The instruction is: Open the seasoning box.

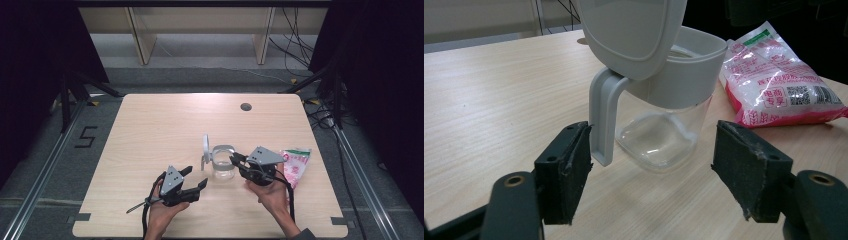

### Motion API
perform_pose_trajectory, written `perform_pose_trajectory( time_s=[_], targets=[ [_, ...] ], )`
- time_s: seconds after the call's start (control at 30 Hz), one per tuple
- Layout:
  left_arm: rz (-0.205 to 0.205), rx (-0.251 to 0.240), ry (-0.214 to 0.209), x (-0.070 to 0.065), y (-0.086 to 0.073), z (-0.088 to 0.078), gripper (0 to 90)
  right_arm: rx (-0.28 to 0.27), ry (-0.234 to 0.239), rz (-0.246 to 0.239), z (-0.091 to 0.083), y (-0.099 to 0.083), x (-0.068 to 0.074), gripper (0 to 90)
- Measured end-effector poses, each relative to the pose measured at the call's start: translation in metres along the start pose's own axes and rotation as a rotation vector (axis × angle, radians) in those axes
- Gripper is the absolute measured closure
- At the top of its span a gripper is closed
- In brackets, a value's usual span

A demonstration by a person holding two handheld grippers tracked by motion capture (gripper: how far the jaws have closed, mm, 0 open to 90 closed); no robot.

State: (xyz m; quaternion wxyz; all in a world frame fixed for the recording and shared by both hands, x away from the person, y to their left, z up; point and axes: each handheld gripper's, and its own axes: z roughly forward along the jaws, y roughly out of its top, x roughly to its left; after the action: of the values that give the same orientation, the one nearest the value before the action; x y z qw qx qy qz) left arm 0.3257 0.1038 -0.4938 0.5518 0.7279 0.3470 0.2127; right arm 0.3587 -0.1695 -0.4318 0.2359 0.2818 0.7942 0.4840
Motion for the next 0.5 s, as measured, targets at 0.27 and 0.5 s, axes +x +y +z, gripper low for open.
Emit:
perform_pose_trajectory(
  time_s=[0.27, 0.5],
  targets=[
    [-0.015, 0.0, 0.007, -0.001, -0.005, -0.001, 30.1, 0.022, -0.048, 0.072, -0.014, -0.017, -0.014, 61.0],
    [-0.007, 0.017, 0.013, -0.005, -0.006, -0.001, 29.7, 0.024, -0.084, 0.116, -0.03, -0.03, -0.025, 50.5]
  ],
)
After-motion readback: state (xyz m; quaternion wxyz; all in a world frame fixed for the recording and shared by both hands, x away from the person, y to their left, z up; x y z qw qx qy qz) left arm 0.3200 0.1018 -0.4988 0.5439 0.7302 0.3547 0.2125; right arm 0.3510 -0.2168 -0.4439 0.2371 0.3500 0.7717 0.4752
